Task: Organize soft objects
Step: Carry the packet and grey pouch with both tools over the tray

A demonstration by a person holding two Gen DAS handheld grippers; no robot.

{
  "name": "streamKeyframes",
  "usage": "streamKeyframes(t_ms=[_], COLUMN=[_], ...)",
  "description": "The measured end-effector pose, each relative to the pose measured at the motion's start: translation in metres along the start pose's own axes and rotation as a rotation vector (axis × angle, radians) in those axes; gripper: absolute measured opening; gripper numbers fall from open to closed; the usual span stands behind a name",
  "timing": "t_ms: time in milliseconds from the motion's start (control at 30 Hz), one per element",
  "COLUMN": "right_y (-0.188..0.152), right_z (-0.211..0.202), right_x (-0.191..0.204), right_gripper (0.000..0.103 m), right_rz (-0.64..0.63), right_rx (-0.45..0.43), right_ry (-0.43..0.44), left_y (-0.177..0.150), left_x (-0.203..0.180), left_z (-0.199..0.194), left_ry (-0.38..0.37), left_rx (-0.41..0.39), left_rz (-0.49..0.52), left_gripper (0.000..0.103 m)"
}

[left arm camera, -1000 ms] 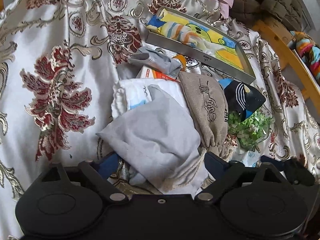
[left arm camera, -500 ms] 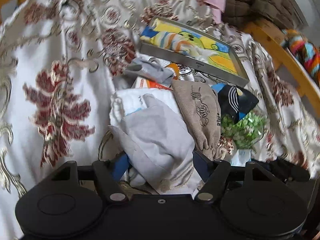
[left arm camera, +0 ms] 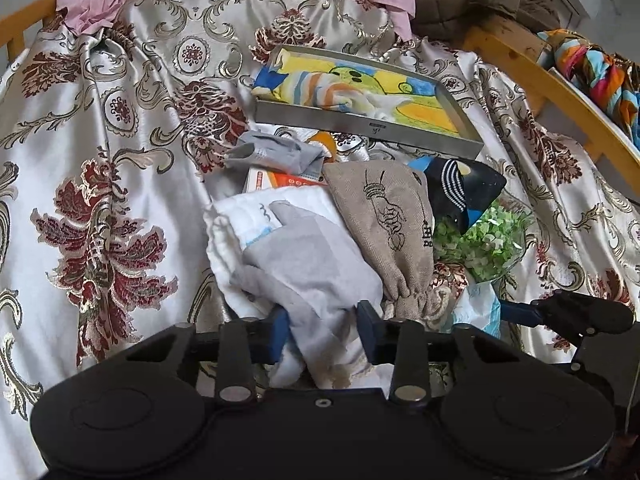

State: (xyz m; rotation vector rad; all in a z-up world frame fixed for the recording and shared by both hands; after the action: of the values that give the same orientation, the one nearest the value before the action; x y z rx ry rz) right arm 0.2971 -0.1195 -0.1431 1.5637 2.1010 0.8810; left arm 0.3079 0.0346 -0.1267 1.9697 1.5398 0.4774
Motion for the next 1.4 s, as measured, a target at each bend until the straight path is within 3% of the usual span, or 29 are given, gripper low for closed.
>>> streamKeyframes(t_ms=[200, 533, 733, 1067, 1400], right_y=[0.004, 0.007, 0.010, 0.020, 0.048], right_z=[-0.005, -0.010, -0.013, -0.025, -0.055], right_x=[0.001, 0.004, 0.003, 0.002, -0.008], right_gripper=[0.051, 0.044, 0.040, 0.037, 0.037], right_rz=[-0.003, -0.014, -0.010, -0.004, 0.066], right_rx=[-0.031, -0.061, -0.090, -0.168, -0.316], right_ry=[0.006, 0.011, 0.010, 0.013, 0.065], left_y=[0.003, 0.005, 0.003, 0.028, 0.057], left_x=[-0.004, -0.027, -0.023, -0.027, -0.036], left_z=[-0.006, -0.015, -0.014, -0.044, -0.083], left_ry=[0.003, 0.010, 0.028, 0.005, -0.049], left_rx=[-0.012, -0.052, -0.045, -0.247, -0.467], left_rz=[0.037, 0.197, 0.198, 0.177, 0.155], left_gripper=[0.016, 0.007, 0.003, 0.001, 0.001])
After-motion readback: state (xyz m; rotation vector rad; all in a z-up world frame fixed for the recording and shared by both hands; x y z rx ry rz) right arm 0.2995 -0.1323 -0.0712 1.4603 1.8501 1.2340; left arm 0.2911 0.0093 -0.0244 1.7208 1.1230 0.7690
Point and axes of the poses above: each gripper's, at about its wrist camera, not at the fingertips, and z roughly the way its jaws point, x to its left, y to its top, the point moved 10 cm from there along z, roughly the way its jaws point, and after that the axes turned 13 degrees about z, right-handed, at the moved point
